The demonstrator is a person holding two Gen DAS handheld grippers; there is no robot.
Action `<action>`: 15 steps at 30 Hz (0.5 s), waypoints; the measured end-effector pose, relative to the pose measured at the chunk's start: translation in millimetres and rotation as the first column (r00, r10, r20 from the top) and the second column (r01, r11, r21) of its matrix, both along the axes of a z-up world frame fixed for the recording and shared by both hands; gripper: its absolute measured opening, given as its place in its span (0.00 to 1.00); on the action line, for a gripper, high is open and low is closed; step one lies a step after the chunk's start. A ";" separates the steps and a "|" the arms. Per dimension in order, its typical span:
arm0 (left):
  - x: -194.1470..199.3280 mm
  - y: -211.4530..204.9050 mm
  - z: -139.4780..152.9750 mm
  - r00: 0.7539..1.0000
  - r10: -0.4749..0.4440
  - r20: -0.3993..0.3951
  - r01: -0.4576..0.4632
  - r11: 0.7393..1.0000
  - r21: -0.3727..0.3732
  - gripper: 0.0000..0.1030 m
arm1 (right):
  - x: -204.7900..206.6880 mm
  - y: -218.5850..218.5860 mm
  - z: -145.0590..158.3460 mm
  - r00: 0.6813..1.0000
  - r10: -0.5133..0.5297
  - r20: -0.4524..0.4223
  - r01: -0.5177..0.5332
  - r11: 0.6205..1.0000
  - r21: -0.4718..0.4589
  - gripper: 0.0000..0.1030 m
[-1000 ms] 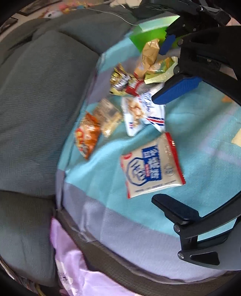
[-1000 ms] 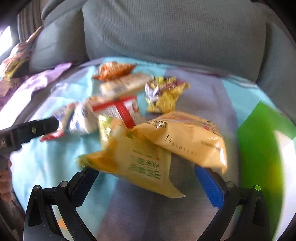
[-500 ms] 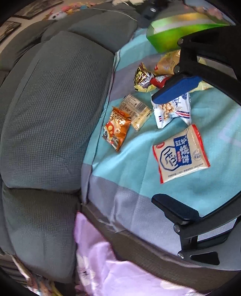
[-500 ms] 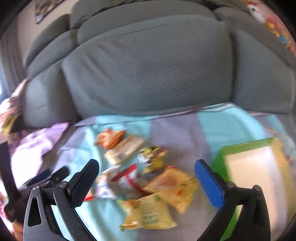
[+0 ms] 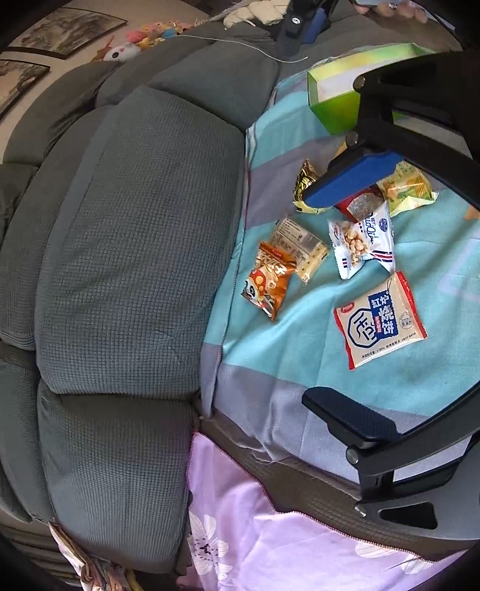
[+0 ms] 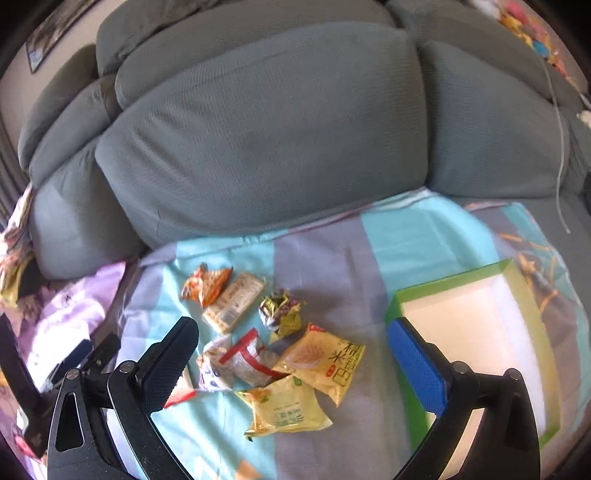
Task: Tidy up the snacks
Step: 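Move the right tool toward the white-and-blue biscuit packet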
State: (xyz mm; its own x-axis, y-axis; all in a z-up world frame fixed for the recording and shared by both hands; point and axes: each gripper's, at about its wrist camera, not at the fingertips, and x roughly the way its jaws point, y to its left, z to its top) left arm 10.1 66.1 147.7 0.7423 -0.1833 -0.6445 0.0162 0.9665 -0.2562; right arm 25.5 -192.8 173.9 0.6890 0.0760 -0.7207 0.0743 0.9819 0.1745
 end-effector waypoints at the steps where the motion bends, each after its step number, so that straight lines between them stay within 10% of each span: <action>1: -1.9 -1.7 2.2 1.000 -0.005 0.007 0.005 1.000 0.001 0.95 | -0.7 -0.7 5.6 1.000 -0.007 0.008 0.007 1.000 -0.003 1.00; 9: -11.0 6.7 -8.5 1.000 -0.009 -0.008 0.010 0.999 0.042 0.95 | -16.5 11.6 40.8 0.998 0.003 0.065 -0.002 1.000 -0.011 1.00; 15: -9.5 28.7 -31.2 0.998 0.031 -0.063 -0.032 0.999 -0.020 0.95 | -0.8 36.0 26.0 0.995 0.091 0.028 -0.094 0.982 0.166 1.00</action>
